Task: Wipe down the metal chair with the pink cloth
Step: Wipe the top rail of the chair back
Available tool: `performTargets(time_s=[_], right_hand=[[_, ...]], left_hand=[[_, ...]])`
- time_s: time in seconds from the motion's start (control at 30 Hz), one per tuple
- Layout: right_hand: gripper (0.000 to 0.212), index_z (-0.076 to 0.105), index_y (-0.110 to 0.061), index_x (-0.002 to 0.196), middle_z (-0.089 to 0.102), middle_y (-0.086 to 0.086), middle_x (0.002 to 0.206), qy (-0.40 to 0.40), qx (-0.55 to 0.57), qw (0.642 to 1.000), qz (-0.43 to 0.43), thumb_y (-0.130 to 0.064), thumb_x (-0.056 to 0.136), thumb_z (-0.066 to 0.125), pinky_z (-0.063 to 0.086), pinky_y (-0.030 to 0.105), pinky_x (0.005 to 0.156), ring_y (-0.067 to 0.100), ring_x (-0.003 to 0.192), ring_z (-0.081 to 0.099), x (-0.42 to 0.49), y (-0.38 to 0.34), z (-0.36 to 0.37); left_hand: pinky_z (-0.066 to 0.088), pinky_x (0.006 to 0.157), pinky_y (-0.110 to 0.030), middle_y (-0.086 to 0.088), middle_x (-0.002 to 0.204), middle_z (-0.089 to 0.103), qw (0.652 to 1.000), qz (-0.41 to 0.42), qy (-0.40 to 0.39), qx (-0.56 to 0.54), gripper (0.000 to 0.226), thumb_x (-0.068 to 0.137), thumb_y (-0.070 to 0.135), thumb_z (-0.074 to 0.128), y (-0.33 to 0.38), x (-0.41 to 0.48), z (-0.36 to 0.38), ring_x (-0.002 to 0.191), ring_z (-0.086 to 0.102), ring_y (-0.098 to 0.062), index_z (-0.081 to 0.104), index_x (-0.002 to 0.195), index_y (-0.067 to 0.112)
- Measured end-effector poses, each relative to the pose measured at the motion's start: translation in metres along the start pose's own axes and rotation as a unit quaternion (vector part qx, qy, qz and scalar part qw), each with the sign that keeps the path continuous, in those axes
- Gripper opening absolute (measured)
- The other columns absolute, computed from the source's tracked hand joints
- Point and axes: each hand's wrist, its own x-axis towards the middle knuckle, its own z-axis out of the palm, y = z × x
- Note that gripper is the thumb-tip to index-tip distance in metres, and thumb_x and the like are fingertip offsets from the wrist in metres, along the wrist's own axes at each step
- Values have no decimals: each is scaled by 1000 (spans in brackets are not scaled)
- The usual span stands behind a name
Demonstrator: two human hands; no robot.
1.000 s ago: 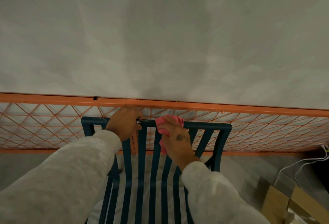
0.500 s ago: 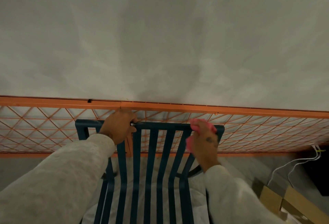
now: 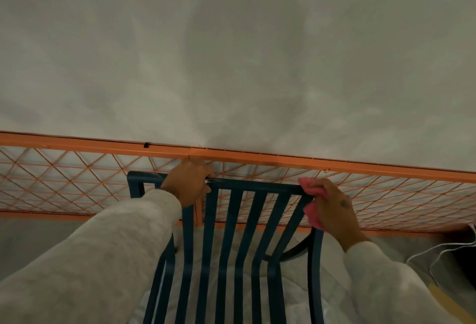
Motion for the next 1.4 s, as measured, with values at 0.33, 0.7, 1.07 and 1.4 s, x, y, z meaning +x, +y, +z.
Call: performTargets(time_s=[0.33,0.7,1.07,1.4], right_hand=[[8,46,-22,111,62,8,69,-75,14,995,-57,-22,103,44,47,19,38,12,44,62,-31,-62,103],[39,55,-26,117,57,-8,121,-183,-270,898,-294,1,90,56,48,11,86,12,107,61,-27,-64,164],[28,61,-16,122,51,-9,115,-135,-235,938,-217,-8,99,50,44,15,98,-4,95,53,-43,-62,176],[27,63,-28,114,55,-28,108,-110,-244,938,-219,-10,96,55,52,22,90,-8,94,56,-23,-36,122]], left_hand=[[47,96,-38,1,114,60,997,-49,-44,37,33,82,24,69,-73,-32,-34,113,55,-23,61,114,24],[50,80,-33,5,98,63,998,-43,2,52,14,88,24,60,-85,-31,-26,88,58,-16,64,101,27],[52,82,-32,7,101,65,996,-54,51,44,17,87,28,62,-86,-35,-20,90,60,-15,64,104,29],[52,84,-31,6,107,66,995,-59,77,26,23,89,30,60,-86,-38,-14,95,61,-15,64,112,29]])
